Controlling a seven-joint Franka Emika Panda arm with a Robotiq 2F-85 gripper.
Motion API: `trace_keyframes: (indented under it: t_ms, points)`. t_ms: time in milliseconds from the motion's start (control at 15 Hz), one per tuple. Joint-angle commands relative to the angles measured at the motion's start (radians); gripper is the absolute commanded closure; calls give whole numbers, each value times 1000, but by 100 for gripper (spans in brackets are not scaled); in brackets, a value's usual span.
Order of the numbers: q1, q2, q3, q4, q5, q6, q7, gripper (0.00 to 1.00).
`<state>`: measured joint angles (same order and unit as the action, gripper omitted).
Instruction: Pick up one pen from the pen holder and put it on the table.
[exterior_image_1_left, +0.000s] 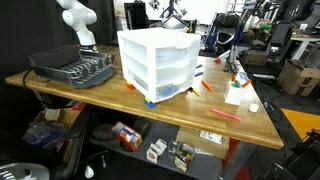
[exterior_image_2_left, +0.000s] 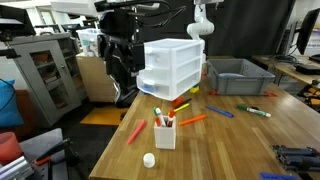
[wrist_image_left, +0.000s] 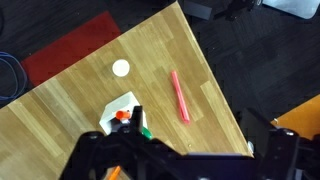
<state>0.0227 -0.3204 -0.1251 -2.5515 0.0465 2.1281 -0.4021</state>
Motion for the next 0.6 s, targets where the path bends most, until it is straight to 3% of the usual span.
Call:
trace_keyframes:
  t_ms: [0,267,533]
  points:
    - [-14,-6,22,-4,-30,15,40,0]
    - [-15,23,61,-6,-174,64,69,0]
    - [-9,93,68,-10,-248,138,39,0]
